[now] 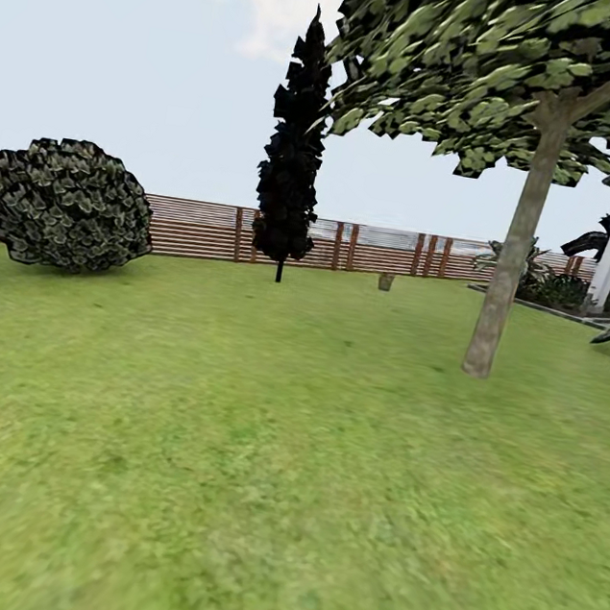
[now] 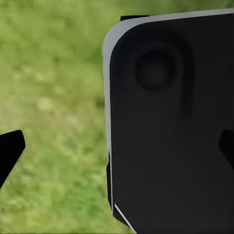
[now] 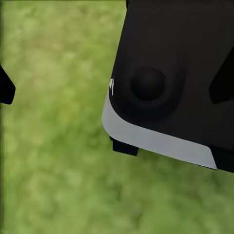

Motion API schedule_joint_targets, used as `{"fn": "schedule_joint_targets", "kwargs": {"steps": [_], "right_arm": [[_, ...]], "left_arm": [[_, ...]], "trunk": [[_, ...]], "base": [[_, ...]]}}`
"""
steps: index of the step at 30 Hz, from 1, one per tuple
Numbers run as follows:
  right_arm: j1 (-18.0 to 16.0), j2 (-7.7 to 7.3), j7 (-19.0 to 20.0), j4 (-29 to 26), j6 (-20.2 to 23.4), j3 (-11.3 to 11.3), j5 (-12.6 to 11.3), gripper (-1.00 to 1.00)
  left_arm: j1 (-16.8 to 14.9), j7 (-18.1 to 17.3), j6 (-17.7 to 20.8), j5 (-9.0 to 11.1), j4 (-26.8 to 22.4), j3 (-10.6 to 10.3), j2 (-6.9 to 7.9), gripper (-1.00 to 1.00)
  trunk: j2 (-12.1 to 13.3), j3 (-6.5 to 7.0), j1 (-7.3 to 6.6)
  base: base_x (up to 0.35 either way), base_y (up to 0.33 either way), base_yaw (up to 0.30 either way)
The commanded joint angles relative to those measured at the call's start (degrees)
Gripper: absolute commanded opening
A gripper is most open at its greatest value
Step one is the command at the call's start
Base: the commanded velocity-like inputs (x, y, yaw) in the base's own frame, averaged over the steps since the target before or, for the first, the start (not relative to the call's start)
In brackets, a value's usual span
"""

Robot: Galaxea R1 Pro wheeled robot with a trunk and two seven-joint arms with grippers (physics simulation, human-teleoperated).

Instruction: Take the three Easter eggs out of the wicker basket on the lawn in the garden, then place them on the lawn next to a single tree (choose any tree) so that all three eggs are next to the same tree and none are left in the basket.

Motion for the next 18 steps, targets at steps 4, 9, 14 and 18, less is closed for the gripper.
{"fn": "schedule_joint_targets", "kwargs": {"steps": [4,9,14,18], "right_arm": [[-0.08,-0.01,0.01,0.27,-0.41,0.24,0.23,1.0],[-0.09,-0.01,0.01,0.27,-0.41,0.43,0.35,1.0],[-0.07,-0.01,0.01,0.28,-0.41,0.5,0.36,1.0],[-0.1,-0.01,0.01,0.26,-0.41,0.5,0.36,1.0]], "left_arm": [[0.04,0.08,-0.08,-0.04,-0.09,-0.13,0.0,1.0],[0.04,0.08,-0.08,-0.04,-0.11,-0.13,-0.01,1.0],[0.04,0.08,-0.08,-0.04,-0.13,-0.1,-0.01,1.0],[0.04,0.08,-0.08,-0.04,-0.15,-0.13,-0.01,1.0]], "trunk": [[-0.03,-0.05,0.04],[-0.03,-0.05,0.04],[-0.03,-0.05,0.04],[-0.03,-0.05,0.04]], "base": [[0.328,0.0,0.0],[0.331,0.0,0.0],[0.331,0.0,0.0],[0.331,0.0,0.0]]}}
